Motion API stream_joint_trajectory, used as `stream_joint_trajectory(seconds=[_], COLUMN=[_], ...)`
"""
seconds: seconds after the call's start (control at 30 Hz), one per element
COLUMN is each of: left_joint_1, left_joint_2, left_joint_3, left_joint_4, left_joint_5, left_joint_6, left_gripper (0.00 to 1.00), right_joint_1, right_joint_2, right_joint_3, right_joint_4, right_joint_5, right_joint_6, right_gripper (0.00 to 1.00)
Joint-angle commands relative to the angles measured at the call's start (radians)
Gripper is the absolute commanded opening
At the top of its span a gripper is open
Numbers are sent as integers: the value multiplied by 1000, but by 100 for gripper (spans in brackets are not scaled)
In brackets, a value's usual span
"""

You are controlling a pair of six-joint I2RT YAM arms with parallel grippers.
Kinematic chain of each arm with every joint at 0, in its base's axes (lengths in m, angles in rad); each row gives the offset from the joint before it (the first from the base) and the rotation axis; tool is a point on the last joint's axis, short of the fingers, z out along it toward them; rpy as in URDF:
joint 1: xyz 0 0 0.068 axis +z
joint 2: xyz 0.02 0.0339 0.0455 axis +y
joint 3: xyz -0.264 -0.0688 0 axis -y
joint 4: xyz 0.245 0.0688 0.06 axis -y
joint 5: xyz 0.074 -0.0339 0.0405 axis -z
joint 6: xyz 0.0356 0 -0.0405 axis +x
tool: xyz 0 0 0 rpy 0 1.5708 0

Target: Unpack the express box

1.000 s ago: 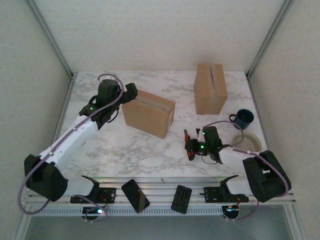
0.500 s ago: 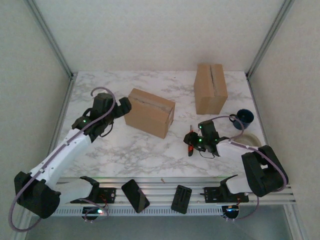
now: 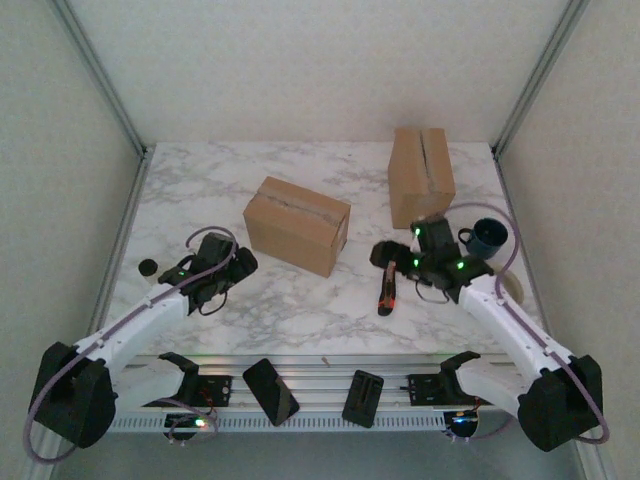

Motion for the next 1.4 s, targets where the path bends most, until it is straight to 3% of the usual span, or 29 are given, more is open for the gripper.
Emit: stream_joint_trajectory(seconds=[0.0,0.2,0.43,0.53,0.67,0.8,0.93,1.07,1.23,1.37], left_joint_1=[-8,12,55,87,121,132,131,132,127,85], left_joint_2=[76,266,463,512,569,626,659,624,473,368], left_joint_3=[-14,57,234,289,357,433,479,491,506,584], left_joint_4=[138,321,340,337,350,367,373,327,189,30], left_joint_5=[9,5,-10,-8,17,67,111,85,-4,-56], left_joint_6=[-52,-36,23,49,82,113,134,163,223,299], left_gripper=[92,93,94,94,94,94,94,95,97,100], right_joint_1=[2,1,3,11,40,90,130,132,132,132], right_joint_2=[114,547,934,951,866,745,650,598,595,642], right_joint_3=[249,722,1055,1001,791,544,384,324,326,327], right_joint_4=[-89,-134,-126,-38,147,358,452,454,423,435], right_joint_5=[-170,-354,-426,-456,-460,-413,-330,-264,-209,-208], right_joint_6=[-239,-390,-314,-229,-81,75,168,196,184,195], right_gripper=[99,99,99,99,99,99,99,99,98,90])
